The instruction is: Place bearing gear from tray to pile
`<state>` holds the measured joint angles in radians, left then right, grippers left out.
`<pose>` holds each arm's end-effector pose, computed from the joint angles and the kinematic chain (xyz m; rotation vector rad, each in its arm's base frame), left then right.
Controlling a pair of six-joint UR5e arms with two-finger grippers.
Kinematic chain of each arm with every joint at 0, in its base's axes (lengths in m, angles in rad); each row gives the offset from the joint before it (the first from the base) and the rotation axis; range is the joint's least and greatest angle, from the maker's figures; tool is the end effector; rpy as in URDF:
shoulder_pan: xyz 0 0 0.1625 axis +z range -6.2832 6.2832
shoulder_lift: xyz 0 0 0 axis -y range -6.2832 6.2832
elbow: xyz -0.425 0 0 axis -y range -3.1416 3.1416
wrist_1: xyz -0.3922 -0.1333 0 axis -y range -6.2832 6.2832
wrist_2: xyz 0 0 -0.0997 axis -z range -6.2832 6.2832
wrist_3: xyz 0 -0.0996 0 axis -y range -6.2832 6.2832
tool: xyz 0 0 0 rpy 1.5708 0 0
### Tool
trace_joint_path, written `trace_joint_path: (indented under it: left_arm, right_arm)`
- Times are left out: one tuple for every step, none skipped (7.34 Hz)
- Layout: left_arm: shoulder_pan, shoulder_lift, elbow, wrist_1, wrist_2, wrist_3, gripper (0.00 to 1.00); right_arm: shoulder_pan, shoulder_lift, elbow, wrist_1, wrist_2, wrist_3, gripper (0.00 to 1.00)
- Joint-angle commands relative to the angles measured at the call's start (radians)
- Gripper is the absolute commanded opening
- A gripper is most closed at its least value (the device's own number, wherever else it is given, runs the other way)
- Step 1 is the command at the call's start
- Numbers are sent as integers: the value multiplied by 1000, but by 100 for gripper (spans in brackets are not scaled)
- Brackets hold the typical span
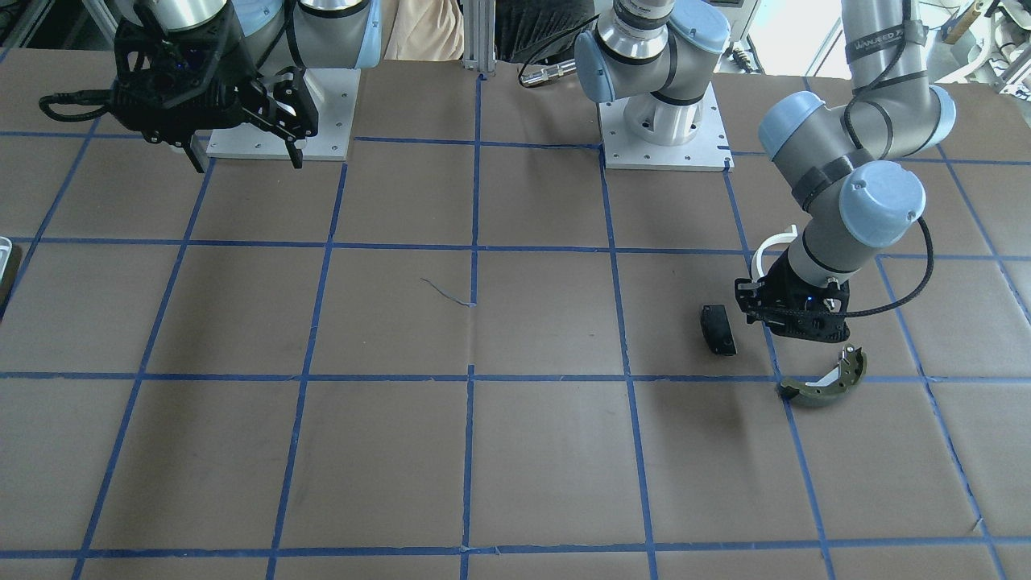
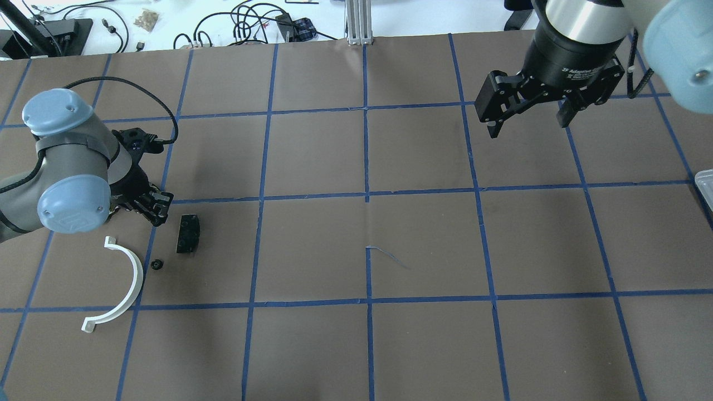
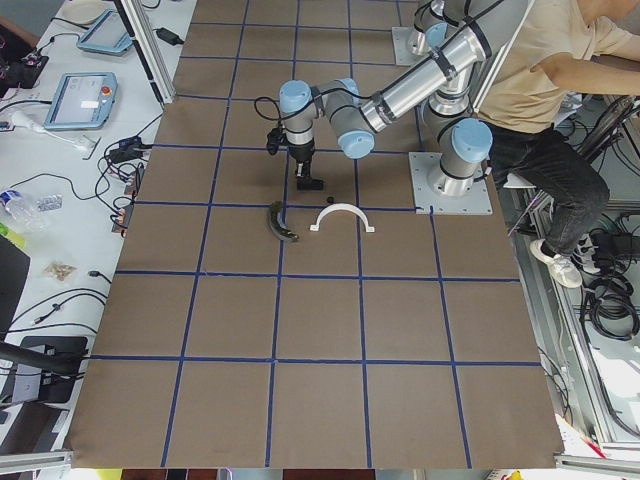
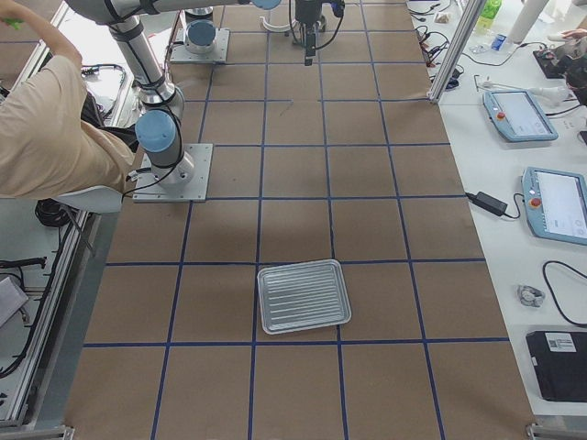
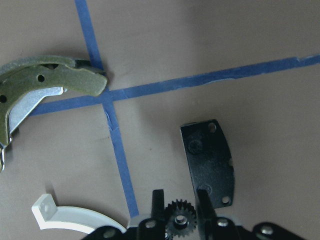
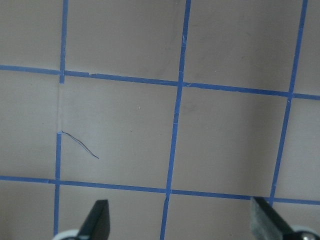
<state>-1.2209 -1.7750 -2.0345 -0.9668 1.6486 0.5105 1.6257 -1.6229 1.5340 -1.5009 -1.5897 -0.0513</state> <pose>0.0491 -0.5008 0.2303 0.2521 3.0841 0.1401 0.1570 -0.4622 0.5241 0.1655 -3.1182 0.0297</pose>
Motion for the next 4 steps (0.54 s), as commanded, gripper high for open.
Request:
trace_joint_path:
  left_arm:
    - [14, -46, -4, 13, -19, -1, 0]
    - [15, -53, -3, 14, -15, 3, 0]
    - [21, -63, -4, 19, -12, 5, 0]
    - [33, -70, -3, 20, -13, 9, 0]
  right_arm:
    - [0, 0, 0, 1, 1, 1, 100]
    - [-1, 0, 2, 1, 1, 1, 100]
    - [-1, 0, 2, 1, 1, -1, 100]
    - [-1, 0, 0, 1, -1, -5, 100]
